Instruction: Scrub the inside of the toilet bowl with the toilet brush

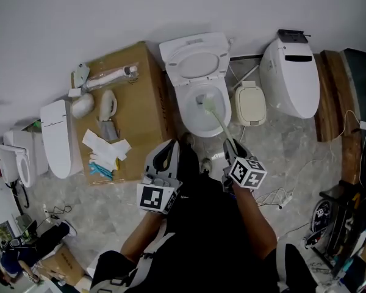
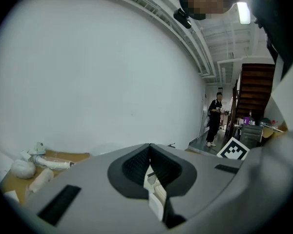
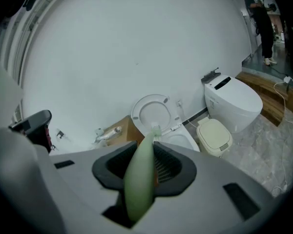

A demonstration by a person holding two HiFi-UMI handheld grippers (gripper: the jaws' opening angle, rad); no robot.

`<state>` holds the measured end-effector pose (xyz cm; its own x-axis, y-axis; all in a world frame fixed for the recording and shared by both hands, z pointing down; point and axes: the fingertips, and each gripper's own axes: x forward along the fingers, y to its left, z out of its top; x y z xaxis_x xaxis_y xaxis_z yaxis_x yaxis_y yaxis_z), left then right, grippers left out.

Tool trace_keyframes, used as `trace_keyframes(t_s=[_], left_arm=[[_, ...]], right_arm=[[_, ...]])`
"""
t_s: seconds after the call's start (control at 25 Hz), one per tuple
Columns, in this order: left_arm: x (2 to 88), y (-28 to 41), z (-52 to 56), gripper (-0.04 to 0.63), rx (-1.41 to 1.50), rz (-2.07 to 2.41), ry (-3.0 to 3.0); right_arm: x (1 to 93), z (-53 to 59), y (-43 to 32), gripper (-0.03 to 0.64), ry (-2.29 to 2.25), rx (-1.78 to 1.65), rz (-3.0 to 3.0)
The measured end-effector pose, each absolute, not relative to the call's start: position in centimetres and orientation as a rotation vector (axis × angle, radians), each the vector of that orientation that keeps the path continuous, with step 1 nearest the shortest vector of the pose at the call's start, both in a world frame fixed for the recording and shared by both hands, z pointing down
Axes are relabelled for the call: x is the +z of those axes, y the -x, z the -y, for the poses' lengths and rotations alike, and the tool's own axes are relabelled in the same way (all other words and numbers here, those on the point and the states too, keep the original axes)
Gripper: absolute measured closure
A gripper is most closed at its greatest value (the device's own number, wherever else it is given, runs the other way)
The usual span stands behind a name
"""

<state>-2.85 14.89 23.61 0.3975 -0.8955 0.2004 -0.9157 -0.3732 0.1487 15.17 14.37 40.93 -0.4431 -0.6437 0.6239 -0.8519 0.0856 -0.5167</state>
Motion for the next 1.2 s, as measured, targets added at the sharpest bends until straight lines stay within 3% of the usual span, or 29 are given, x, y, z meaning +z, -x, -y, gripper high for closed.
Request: trace_keyframes(t_s=[0.56,1.2], left_arm=[[29.4,7.6,-0.7,0.586,0.182,1.572,-2.384],[37.5,9.8,2.7,0.586,0.181,1.514,-2.307]], right_arm=[[58.9,-4.1,-7.3,0.504,-1.597,1.872,1.655],[75.6,2.5,-4.4,0.505,-1.899,2.246,1.173]])
